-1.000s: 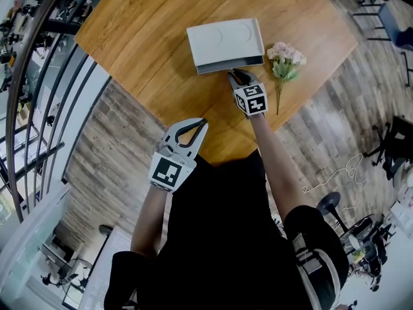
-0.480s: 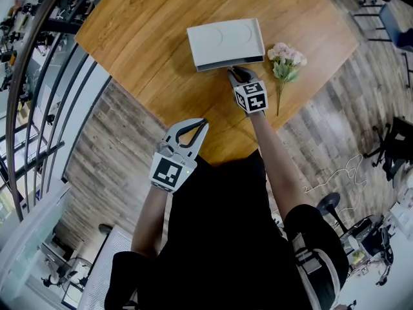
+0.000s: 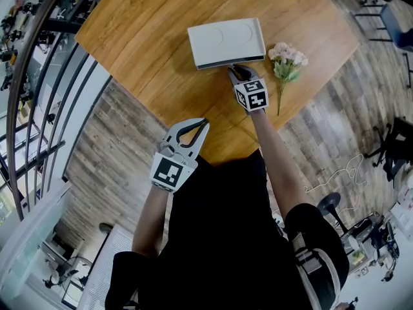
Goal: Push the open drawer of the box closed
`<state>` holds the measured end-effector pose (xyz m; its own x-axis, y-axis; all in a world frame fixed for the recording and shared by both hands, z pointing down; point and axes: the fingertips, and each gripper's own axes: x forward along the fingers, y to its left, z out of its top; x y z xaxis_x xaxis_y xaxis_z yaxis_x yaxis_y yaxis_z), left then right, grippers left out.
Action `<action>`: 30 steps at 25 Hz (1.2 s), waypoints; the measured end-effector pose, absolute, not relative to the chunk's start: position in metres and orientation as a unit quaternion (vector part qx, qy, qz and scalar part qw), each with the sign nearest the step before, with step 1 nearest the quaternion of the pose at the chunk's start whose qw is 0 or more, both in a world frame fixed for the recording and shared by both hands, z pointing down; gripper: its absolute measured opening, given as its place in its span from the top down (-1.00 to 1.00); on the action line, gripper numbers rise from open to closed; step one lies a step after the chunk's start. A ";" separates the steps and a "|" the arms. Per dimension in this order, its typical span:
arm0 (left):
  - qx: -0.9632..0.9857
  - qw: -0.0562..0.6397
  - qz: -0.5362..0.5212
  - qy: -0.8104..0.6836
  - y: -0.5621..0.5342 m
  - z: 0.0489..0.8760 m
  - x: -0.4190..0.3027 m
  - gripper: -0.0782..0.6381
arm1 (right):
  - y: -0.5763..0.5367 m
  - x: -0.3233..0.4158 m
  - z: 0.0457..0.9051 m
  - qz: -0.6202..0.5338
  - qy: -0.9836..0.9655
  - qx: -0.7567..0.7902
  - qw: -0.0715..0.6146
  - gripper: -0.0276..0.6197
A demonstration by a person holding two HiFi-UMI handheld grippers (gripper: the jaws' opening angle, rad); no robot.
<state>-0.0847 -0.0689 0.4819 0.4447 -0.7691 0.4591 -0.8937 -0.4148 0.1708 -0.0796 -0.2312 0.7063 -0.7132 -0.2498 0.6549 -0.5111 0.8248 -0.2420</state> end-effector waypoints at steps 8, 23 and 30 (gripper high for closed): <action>0.825 0.201 0.157 -0.504 -0.069 0.488 -0.086 0.71 | -0.236 -0.083 0.710 0.207 -0.902 0.210 0.315 0.67; 0.821 0.212 0.159 -0.506 -0.065 0.485 -0.088 0.71 | -0.240 -0.090 0.705 0.209 -0.901 0.215 0.315 0.67; 0.825 0.208 0.158 -0.501 -0.063 0.480 -0.089 0.71 | -0.238 -0.089 0.701 0.214 -0.898 0.219 0.315 0.65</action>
